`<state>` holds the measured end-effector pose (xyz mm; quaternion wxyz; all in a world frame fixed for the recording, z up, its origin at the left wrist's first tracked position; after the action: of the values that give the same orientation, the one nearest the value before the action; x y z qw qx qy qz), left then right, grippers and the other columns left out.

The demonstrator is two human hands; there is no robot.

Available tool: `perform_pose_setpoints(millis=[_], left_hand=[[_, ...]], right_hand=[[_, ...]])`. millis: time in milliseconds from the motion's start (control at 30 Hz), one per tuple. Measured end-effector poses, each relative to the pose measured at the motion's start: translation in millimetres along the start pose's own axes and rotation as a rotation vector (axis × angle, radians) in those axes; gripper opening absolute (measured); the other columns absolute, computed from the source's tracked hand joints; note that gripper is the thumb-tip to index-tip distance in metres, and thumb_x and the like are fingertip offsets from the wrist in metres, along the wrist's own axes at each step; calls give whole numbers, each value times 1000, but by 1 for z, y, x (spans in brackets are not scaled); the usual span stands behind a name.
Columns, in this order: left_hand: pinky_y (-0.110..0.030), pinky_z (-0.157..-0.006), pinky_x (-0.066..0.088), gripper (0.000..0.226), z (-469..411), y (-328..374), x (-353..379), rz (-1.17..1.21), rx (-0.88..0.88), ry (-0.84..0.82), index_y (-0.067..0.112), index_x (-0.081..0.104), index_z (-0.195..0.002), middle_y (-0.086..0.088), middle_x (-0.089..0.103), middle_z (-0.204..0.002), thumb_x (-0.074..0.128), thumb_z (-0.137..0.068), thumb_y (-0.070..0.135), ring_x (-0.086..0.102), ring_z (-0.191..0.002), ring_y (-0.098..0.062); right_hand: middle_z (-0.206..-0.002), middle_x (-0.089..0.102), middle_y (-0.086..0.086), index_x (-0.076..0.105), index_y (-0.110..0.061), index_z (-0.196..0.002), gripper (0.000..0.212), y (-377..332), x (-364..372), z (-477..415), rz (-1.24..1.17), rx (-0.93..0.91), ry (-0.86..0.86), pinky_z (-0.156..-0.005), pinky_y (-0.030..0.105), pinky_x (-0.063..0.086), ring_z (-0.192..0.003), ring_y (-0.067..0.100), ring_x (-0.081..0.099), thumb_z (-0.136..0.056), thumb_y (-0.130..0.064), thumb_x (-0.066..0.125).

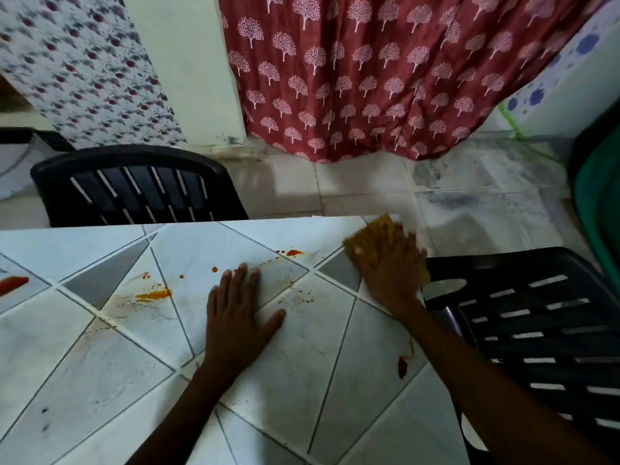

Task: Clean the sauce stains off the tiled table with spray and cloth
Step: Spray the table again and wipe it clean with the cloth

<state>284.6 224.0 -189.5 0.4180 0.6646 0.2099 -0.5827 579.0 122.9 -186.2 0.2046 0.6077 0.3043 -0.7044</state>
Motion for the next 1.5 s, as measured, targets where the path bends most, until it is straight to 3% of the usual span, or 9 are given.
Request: perform_pose_setpoints(millis=[167, 300, 567, 700, 833, 1067, 1200, 1333, 1500], left_hand=[[-50, -120, 21, 91, 3, -4, -5, 13, 8, -23, 21, 26, -155, -5, 20, -163, 36, -84, 76, 15, -151, -28], [-51, -119, 23, 90, 3, -9, -8, -12, 42, -29, 19, 30, -153, -7, 25, -162, 37, -84, 75, 18, -150, -31], [-50, -119, 21, 85, 9, -16, -7, 4, 15, -22, 17, 33, -152, -7, 25, -161, 37, -85, 70, 17, -150, -30], [-51, -117, 24, 81, 14, -26, -12, 6, -46, -7, 15, 38, -149, -7, 30, -159, 39, -85, 64, 23, -147, -32], [-50, -114, 27, 72, 20, -39, -17, -15, -30, 11, 16, 43, -146, -7, 33, -158, 40, -88, 58, 29, -145, -34], [-50, -112, 30, 70, 20, -43, -18, 23, -36, -17, 17, 38, -148, -7, 31, -158, 38, -88, 54, 30, -144, -33], [-51, -111, 34, 66, 20, -44, -21, 32, -49, -15, 17, 40, -147, -8, 35, -156, 39, -89, 47, 33, -142, -33], [-46, -108, 34, 63, 20, -46, -24, 52, -24, 7, 14, 42, -146, -7, 38, -154, 39, -89, 40, 37, -141, -30], [-44, -108, 28, 64, 20, -44, -23, 49, -26, 21, 12, 42, -146, -7, 38, -155, 38, -89, 39, 34, -142, -30]], right_hand=[[-166, 23, 16, 20, -18, -161, 87, -86, 14, 19, 22, -227, -9, -123, 59, 15, -151, 41, 24, -95, -74, 25], [-171, 7, 0, 13, -30, -162, 88, -39, 1, 82, 59, -570, -155, -125, 48, 8, -157, 24, 8, -91, -82, 23], [-167, 19, 17, 16, -16, -162, 95, -76, 8, -17, 12, 11, -5, -122, 61, 13, -152, 42, 18, -90, -79, 14], [-162, 32, 17, 31, -18, -156, 79, -147, 22, 24, 38, -343, 72, -117, 61, 30, -145, 42, 36, -95, -67, 42], [-171, 7, -1, 15, -32, -162, 81, -96, 15, 92, 60, -642, -93, -122, 54, 20, -157, 26, 11, -95, -74, 33], [-166, 21, 17, 16, -16, -162, 92, -88, 10, -8, 5, -13, 21, -121, 61, 15, -150, 44, 22, -92, -76, 16], [-165, 25, 15, 28, -19, -158, 79, -173, 29, 9, 33, -263, 37, -120, 59, 20, -147, 44, 30, -96, -68, 29], [-171, 12, 1, 22, -30, -161, 77, -129, 25, 88, 25, -654, -46, -124, 52, 16, -157, 28, 13, -97, -70, 37], [-170, 11, 5, 13, -27, -162, 87, -32, 6, 53, 127, -338, -40, -125, 54, 8, -156, 32, 11, -93, -79, 17]])
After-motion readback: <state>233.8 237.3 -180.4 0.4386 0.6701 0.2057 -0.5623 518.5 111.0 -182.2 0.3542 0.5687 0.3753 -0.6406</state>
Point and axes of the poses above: each hand's wrist, its own z-axis away from the middle knuckle, its own x-axis out of the palm, y = z × x, the point moved 1 cm from there along -z, towards the middle knuckle
